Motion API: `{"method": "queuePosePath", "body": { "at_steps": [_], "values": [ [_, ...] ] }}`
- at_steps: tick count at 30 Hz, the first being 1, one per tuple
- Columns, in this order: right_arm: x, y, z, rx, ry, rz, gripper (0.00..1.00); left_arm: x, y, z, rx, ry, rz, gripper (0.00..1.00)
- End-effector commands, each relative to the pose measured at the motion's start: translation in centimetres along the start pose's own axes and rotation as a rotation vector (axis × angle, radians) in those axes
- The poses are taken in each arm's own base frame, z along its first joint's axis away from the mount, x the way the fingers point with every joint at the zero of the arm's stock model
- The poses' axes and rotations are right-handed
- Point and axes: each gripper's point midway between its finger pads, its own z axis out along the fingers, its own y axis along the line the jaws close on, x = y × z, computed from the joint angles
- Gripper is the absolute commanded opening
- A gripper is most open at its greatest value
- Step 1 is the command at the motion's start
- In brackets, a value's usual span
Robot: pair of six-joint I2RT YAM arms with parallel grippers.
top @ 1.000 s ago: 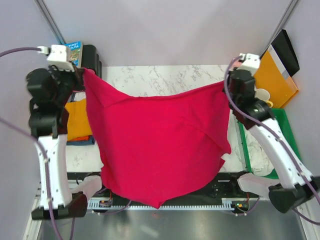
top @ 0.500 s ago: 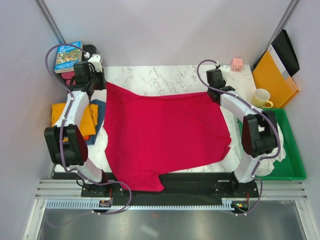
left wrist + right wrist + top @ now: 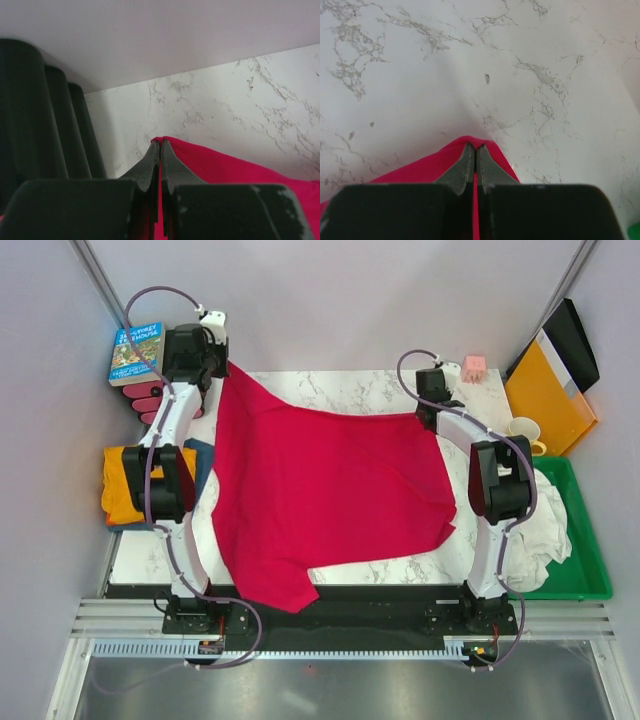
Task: Fold and stack the t-shirts
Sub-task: Flatten out the tshirt
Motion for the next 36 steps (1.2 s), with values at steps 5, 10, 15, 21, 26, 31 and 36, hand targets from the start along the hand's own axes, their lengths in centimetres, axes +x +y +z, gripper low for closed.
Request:
{"method": "queuePosePath", "body": {
  "at_steps": [5,10,15,21,26,31,36],
  "values": [
    [-3.1,-0.2,3.8,0.013,-0.034,0.106,0.00,-4.9,0.7,4.0,-0.094,-0.099,0.095,0.02],
    [-4.2,0.9,5.6,0.001,-0.041,0.112,0.00,-4.6,0.3,5.2,-0.101,-0.093,0.116,0.02],
    [-5.4,1.9,6.5,-0.036,-0.052,0.125,0.00,-3.8,0.9,5.5,-0.140,-0.071,0.105,0.02],
    [-10.2,3.1,2.5,-0.115,-0.134,0.173,0.00,-8.5,0.6,1.2,-0.131,-0.155,0.050,0.02],
    [-23.3,3.2,-10.2,-0.237,-0.382,0.258,0.00,-20.4,-0.2,-9.7,-0.094,-0.391,-0.002,0.02],
    [-30.6,0.5,-27.0,-0.331,-0.617,0.301,0.00,-30.0,-0.5,-28.2,-0.123,-0.689,0.012,0.02],
    [-30.2,-5.2,-38.7,-0.373,-0.701,0.334,0.00,-29.8,-1.4,-41.3,-0.135,-0.781,-0.009,0.02]
  ]
}}
